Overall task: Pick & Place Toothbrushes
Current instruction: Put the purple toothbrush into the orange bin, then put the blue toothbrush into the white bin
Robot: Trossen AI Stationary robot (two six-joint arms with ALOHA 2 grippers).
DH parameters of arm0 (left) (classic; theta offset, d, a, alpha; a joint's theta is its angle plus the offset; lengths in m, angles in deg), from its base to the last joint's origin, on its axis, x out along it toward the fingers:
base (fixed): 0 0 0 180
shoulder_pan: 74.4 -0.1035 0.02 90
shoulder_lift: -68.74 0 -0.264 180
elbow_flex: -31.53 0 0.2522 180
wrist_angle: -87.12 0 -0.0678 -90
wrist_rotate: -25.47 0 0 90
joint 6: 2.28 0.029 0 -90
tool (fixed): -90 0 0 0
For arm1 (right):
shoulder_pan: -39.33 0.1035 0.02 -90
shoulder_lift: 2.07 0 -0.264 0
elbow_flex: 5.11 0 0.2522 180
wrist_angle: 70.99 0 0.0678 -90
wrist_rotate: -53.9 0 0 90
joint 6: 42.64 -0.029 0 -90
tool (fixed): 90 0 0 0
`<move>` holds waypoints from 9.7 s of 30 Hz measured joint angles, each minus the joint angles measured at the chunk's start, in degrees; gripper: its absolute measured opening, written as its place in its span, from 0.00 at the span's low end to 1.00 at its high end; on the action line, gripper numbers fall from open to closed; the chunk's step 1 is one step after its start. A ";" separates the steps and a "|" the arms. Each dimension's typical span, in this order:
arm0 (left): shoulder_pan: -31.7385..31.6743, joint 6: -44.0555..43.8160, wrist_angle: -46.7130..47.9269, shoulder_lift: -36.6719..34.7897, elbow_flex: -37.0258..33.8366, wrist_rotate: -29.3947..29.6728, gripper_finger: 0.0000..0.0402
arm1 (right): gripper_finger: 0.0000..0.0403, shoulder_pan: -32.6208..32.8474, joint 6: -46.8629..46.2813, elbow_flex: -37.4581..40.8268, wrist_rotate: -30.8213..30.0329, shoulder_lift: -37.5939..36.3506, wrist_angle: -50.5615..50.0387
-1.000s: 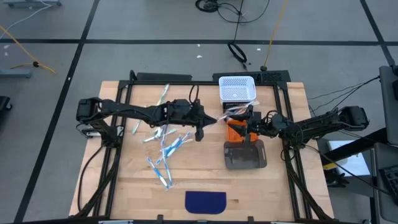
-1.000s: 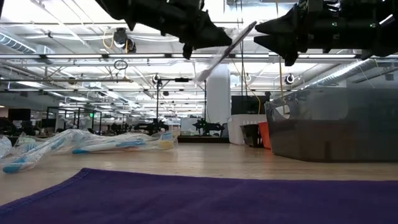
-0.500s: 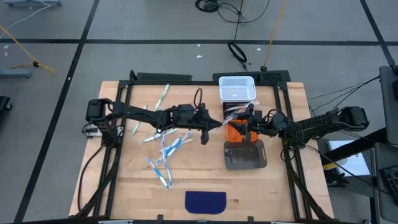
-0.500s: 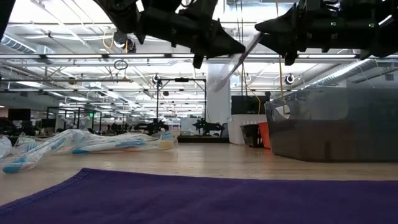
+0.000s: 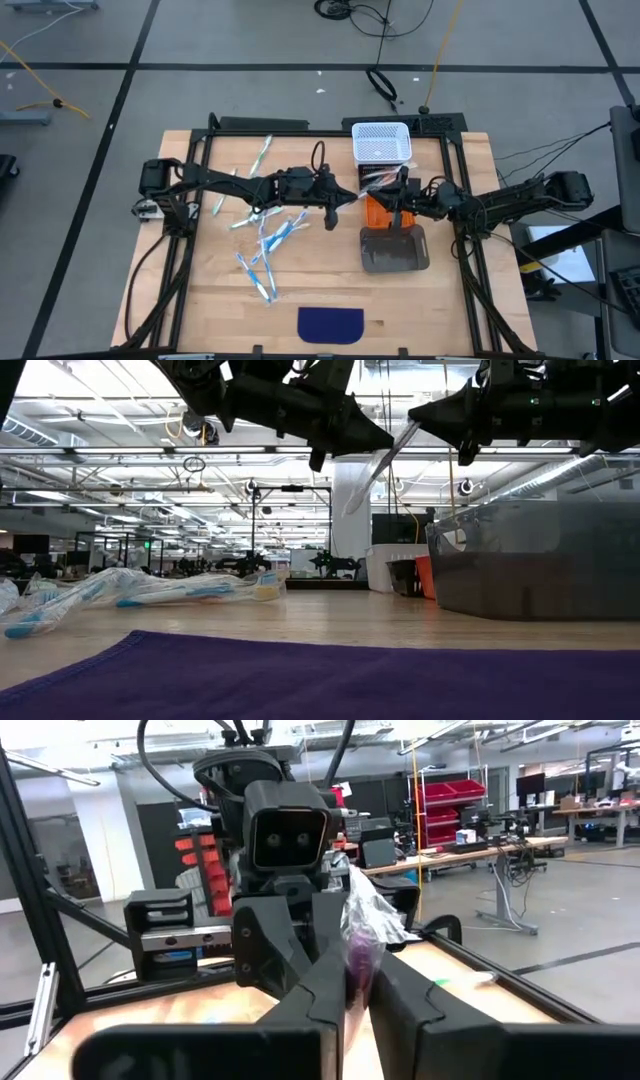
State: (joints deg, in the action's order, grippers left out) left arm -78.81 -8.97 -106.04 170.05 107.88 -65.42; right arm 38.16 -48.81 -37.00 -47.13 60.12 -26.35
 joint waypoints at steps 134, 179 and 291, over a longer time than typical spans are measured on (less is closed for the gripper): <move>1.97 -11.79 50.55 2.45 -3.23 8.53 0.27 | 0.49 2.43 -4.31 5.25 -8.09 -35.74 -43.65; 2.27 6.03 14.16 -6.49 3.56 3.61 0.00 | 0.45 2.40 -1.65 0.10 0.85 -1.63 -4.65; 0.79 9.26 29.77 -11.43 3.52 8.99 0.35 | 0.58 -52.17 -14.10 -8.61 17.95 17.52 -5.06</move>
State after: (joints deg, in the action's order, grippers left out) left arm -78.02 0.29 -76.27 158.62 111.40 -56.43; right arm -14.01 -62.91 -45.61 -29.17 77.64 -31.41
